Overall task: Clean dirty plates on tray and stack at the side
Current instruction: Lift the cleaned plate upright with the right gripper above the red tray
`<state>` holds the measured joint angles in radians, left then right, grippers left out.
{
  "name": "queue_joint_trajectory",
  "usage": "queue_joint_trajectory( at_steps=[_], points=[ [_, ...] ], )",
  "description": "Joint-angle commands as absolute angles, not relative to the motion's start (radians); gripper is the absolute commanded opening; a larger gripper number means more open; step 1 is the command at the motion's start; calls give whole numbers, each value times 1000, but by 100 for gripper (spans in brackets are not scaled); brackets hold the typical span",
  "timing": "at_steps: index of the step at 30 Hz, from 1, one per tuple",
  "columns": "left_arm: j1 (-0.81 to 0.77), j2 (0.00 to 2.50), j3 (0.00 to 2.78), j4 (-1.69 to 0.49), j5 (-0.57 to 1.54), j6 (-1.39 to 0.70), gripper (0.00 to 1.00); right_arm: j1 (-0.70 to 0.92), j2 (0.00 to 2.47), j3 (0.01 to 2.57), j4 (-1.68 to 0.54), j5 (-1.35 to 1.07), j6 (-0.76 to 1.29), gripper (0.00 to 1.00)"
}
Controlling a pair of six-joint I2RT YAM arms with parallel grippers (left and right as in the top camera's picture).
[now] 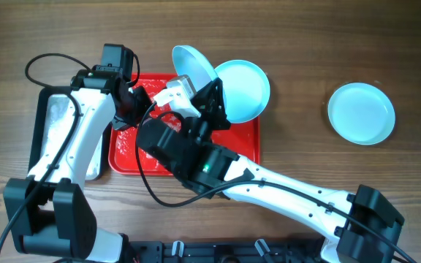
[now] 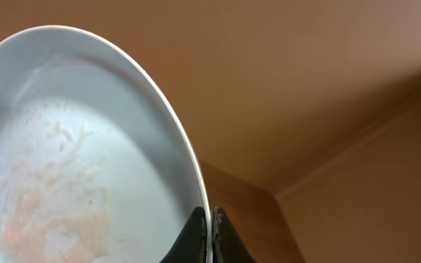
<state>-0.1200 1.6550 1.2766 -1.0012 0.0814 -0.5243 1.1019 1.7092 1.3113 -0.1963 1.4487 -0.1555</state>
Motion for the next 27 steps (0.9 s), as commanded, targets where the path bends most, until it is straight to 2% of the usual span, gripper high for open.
queue_joint_trajectory(
  at_steps=[1, 10, 15, 18, 27],
  points=[
    [-122, 1665, 1288, -999, 101, -504, 4, 1103, 1713, 1325, -190, 1485, -155, 4],
    [-122, 1665, 1288, -999, 101, -504, 4, 1106, 1713, 1325, -190, 1369, -152, 4],
    [-121, 1665, 1288, -999, 101, -504, 4, 1106, 1713, 1325, -168, 1385, -150, 4],
    [-121, 1665, 1288, -999, 100, -503, 4, 1110, 1713, 1325, -208, 1296, -122, 4],
    [-121, 1665, 1288, -999, 100, -504, 4, 1111, 1713, 1325, -411, 1149, 113, 4]
  ],
)
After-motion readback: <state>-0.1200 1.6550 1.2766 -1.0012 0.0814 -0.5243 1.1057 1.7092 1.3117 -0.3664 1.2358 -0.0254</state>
